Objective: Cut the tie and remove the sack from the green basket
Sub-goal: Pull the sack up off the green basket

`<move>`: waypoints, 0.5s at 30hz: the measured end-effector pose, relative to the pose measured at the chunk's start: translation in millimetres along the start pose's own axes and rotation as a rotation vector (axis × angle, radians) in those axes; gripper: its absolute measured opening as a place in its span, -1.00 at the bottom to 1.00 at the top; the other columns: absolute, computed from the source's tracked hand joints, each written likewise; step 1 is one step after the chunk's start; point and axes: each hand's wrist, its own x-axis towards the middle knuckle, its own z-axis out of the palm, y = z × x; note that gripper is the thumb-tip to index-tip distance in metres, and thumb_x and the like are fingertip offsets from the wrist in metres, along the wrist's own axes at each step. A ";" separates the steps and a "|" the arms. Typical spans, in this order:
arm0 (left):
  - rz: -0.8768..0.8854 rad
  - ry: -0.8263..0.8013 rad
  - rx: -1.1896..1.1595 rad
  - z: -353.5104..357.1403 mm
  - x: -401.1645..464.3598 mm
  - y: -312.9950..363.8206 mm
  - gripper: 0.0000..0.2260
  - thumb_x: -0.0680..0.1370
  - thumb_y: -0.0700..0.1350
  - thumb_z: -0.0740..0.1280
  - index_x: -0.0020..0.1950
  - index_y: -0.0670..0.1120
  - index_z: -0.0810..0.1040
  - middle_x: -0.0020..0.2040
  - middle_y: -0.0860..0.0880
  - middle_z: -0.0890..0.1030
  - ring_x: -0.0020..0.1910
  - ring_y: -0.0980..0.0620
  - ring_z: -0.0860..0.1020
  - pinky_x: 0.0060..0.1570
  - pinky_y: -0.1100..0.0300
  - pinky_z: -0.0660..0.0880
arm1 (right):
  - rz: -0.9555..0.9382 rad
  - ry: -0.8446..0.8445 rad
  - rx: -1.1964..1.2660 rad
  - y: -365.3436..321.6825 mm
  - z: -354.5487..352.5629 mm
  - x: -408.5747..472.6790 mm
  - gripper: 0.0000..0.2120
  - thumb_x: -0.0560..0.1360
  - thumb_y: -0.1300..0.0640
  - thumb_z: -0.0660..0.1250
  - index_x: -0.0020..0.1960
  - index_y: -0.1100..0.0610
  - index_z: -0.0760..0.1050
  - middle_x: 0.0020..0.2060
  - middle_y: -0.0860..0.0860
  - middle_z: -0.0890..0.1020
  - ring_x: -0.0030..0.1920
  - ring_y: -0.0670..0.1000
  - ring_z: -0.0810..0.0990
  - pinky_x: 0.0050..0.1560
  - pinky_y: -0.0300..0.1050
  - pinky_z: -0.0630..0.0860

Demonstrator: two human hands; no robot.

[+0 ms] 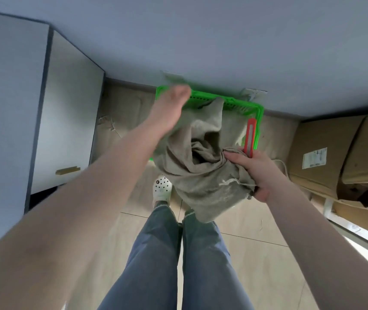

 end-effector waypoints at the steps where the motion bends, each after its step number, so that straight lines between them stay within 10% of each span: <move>1: -0.023 0.179 0.029 3.4 12.9 -5.7 -0.59 0.60 0.02 0.18 0.36 -0.19 0.46 0.28 -0.16 0.52 0.31 -0.08 0.45 0.38 0.05 0.30 | -0.019 -0.034 0.035 -1.2 4.7 -3.8 -0.54 0.33 0.18 0.48 0.17 0.37 0.52 -0.13 0.21 0.66 -0.18 0.12 0.67 -0.04 0.01 0.64; 4: -0.265 -0.088 0.147 56.0 41.5 -48.1 -0.49 0.43 0.26 0.18 0.19 -0.06 0.54 0.20 -0.22 0.57 0.36 -0.24 0.43 0.18 0.23 0.38 | -0.072 -0.118 0.112 -0.5 13.7 -11.9 -0.63 0.30 0.18 0.45 0.06 0.31 0.54 -0.18 0.18 0.67 -0.20 0.11 0.67 -0.06 0.02 0.64; 6: -0.338 -0.415 0.261 72.8 20.2 -52.3 -0.53 0.53 0.24 0.16 0.31 0.00 0.48 0.31 -0.13 0.52 0.45 -0.17 0.34 0.37 0.15 0.25 | -0.093 -0.126 0.132 1.8 13.4 -15.4 -0.76 0.30 0.19 0.43 -0.07 0.24 0.54 -0.27 0.13 0.68 -0.26 0.06 0.68 -0.16 -0.07 0.66; 8: -0.288 -0.282 0.172 80.7 4.9 -45.2 -0.59 0.64 0.08 0.13 0.49 0.05 0.30 0.52 -0.09 0.28 0.53 -0.08 0.17 0.47 -0.07 0.02 | -0.073 -0.115 0.165 2.4 6.8 -19.3 -0.69 0.27 0.16 0.48 -0.04 0.24 0.55 -0.25 0.13 0.70 -0.23 0.08 0.69 -0.16 -0.07 0.67; 12: -0.262 -0.373 0.325 80.4 -22.3 -46.4 -0.58 0.66 -0.08 0.14 0.52 -0.14 0.25 0.53 -0.16 0.19 0.52 -0.10 0.17 0.33 0.31 0.20 | -0.078 -0.068 0.177 -0.3 -2.7 -21.4 -0.31 0.10 0.02 0.63 0.11 0.32 0.54 -0.22 0.14 0.71 -0.21 0.09 0.71 -0.14 -0.03 0.67; 15: -0.423 -0.097 0.081 74.2 -40.7 -55.1 -0.47 0.54 0.19 0.15 0.50 0.09 0.29 0.51 -0.10 0.29 0.52 -0.16 0.19 0.50 -0.20 -0.04 | -0.109 0.049 0.310 -7.6 -3.1 -16.3 -0.70 0.36 0.12 0.44 0.03 0.25 0.55 -0.28 0.07 0.71 -0.27 0.03 0.71 -0.24 -0.06 0.66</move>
